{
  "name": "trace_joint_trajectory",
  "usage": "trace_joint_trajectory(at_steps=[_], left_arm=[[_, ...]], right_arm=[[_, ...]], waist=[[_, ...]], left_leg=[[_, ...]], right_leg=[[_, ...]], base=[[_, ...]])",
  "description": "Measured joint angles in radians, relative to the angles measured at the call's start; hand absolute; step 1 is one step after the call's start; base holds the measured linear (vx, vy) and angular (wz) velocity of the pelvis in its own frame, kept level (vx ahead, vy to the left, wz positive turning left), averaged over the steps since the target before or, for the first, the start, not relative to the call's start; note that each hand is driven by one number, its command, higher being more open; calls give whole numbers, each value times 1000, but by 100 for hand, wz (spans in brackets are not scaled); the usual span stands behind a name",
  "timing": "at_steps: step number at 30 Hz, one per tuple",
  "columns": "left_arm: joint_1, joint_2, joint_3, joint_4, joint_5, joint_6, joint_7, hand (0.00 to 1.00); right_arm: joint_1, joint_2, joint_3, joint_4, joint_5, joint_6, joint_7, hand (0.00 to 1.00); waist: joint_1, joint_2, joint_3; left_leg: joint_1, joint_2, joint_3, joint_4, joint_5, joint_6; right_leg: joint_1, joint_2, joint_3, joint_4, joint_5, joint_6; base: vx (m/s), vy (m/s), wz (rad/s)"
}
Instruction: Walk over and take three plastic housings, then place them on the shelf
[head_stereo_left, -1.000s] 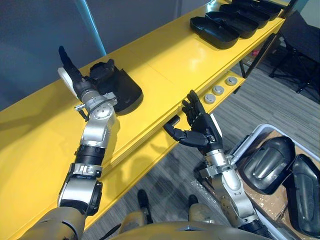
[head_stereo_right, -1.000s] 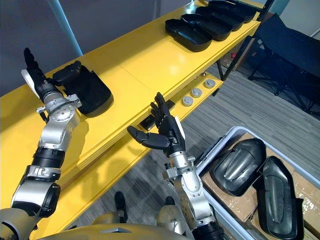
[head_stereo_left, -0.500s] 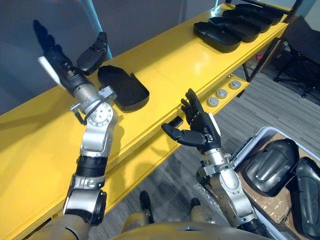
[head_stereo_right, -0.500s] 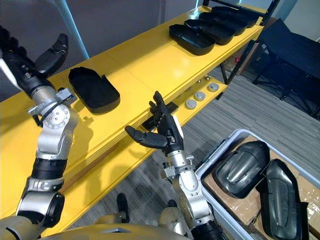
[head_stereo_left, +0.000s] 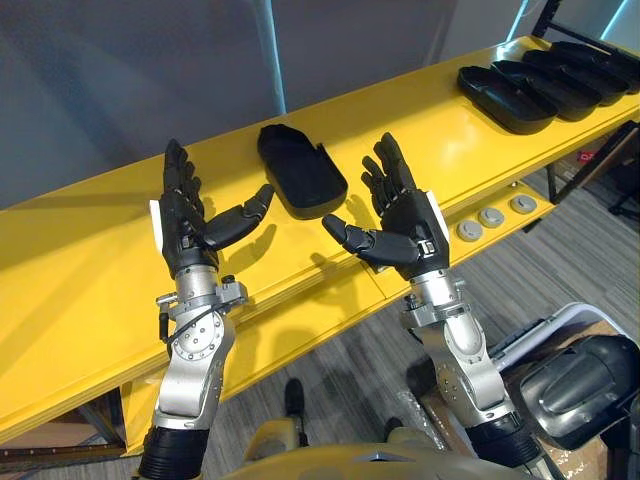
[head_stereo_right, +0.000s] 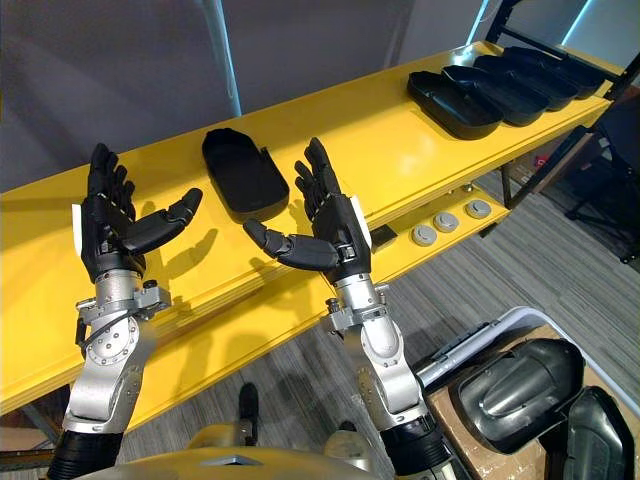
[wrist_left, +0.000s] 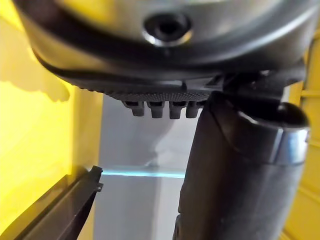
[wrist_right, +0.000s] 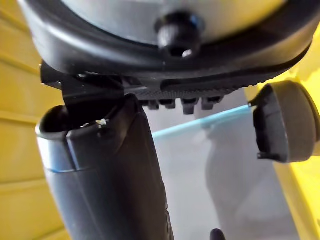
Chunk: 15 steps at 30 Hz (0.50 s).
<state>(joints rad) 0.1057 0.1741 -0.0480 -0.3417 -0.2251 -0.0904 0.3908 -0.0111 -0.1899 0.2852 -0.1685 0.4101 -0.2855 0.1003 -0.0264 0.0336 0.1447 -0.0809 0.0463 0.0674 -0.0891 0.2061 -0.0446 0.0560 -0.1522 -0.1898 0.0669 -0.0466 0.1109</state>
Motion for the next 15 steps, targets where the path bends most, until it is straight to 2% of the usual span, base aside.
trace_joint_trajectory(at_steps=[3,7,12,15], left_arm=[[43,-2,3,0,-13,-14,-31,100],[67,-19,4,0,-64,-45,-55,100],[99,-31,11,-3,-152,-131,-71,100],[124,-46,17,-2,-212,-132,-93,100]], right_arm=[[-2,-3,3,2,0,12,55,100],[-9,-13,28,10,1,24,110,100],[-74,-13,134,84,0,72,126,100],[-97,-10,165,124,0,99,128,100]], waist=[[3,-11,-6],[10,-12,-7],[37,-12,-7],[62,-13,-8]], left_leg=[[2,0,-2,0,1,0],[5,0,-21,0,5,1],[5,3,-47,0,8,-2],[-1,4,-57,0,9,-1]], right_leg=[[4,1,-4,-2,0,1],[22,3,-25,-7,1,2],[40,14,-51,-17,-1,-1],[42,16,-65,-18,-1,-2]], base=[[5,-6,1],[7,-22,13],[-21,-27,15],[-20,-26,13]])
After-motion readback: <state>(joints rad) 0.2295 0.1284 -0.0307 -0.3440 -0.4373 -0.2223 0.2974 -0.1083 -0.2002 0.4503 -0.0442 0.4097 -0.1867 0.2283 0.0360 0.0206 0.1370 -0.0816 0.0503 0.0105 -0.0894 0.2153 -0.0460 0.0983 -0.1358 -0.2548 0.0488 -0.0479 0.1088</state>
